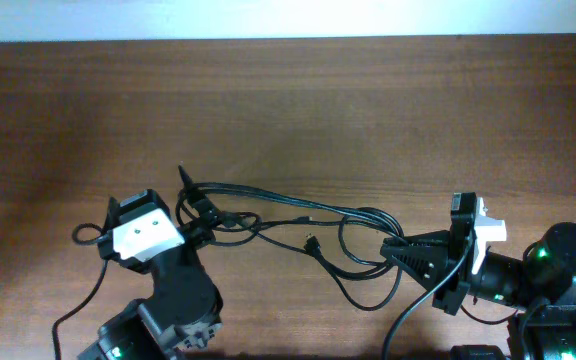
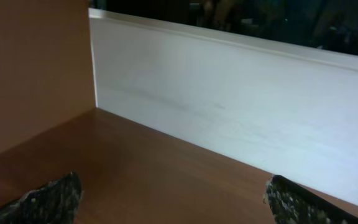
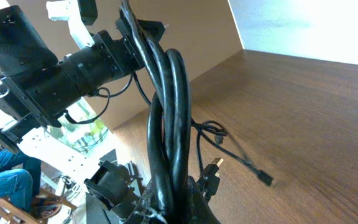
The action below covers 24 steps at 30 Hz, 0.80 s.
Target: Untangle cables
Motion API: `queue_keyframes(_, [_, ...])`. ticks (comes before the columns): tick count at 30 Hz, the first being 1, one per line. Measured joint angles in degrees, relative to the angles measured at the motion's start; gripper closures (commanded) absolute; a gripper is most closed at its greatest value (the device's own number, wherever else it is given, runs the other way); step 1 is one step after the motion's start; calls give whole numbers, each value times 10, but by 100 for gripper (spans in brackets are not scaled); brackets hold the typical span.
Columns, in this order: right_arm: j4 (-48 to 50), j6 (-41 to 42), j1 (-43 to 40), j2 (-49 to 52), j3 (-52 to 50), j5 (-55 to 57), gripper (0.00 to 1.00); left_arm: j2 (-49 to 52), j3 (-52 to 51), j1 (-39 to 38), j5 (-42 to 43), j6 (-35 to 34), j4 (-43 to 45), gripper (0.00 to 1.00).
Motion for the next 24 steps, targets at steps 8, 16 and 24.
queue_keyframes(8, [0, 0, 0, 0, 0, 0, 96, -9, -7, 5, -65, 141, 236, 1])
queue_keyframes(16, [-2, 0, 0, 0, 0, 6, 96, -11, 1, 7, -73, 201, -26, 1])
queue_keyframes(24, [-3, 0, 0, 0, 0, 15, 96, 0, 3, 8, 400, 146, -193, 1])
